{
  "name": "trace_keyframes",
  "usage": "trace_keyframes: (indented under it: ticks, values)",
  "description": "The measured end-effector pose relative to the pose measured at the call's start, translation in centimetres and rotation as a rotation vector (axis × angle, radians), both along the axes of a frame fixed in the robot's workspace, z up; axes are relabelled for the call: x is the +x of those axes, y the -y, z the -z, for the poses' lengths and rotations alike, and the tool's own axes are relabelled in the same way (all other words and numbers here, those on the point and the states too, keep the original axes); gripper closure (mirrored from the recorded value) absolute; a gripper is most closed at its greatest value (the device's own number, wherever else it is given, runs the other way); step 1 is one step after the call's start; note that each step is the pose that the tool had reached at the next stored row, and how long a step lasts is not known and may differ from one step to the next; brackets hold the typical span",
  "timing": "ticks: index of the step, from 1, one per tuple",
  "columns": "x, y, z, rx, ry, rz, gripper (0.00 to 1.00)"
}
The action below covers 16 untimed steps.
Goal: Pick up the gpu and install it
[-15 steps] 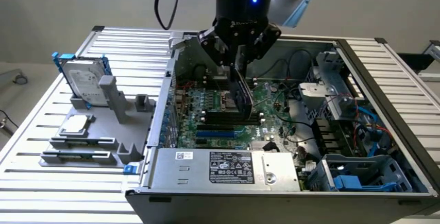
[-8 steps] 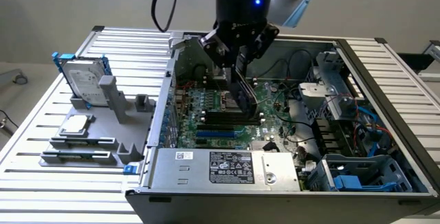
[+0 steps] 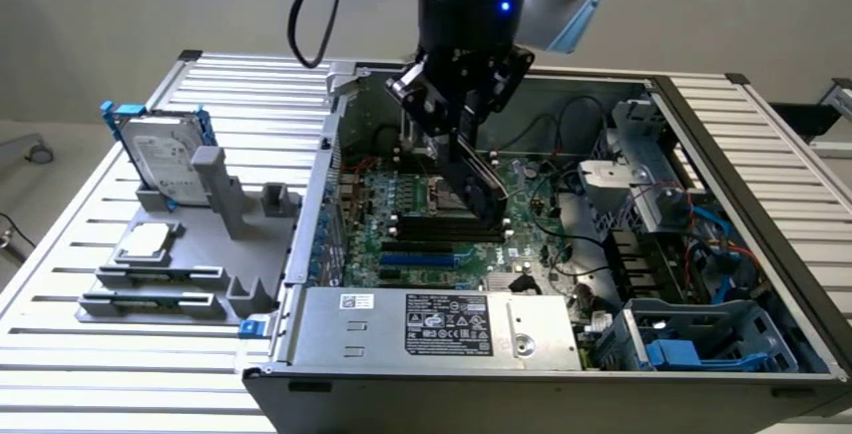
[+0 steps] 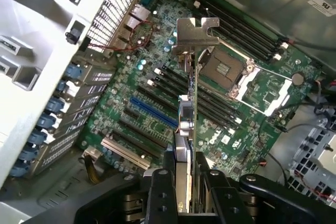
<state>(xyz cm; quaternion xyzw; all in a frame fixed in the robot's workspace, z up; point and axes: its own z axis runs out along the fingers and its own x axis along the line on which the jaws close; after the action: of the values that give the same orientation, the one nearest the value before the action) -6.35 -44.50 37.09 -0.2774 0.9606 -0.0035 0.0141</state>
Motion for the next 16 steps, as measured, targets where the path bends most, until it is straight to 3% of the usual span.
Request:
trace_keyframes:
  ticks: [16]
  values:
    - [0.00,0.00,0.54,0.0001,0.0000,-0.291,0.74]
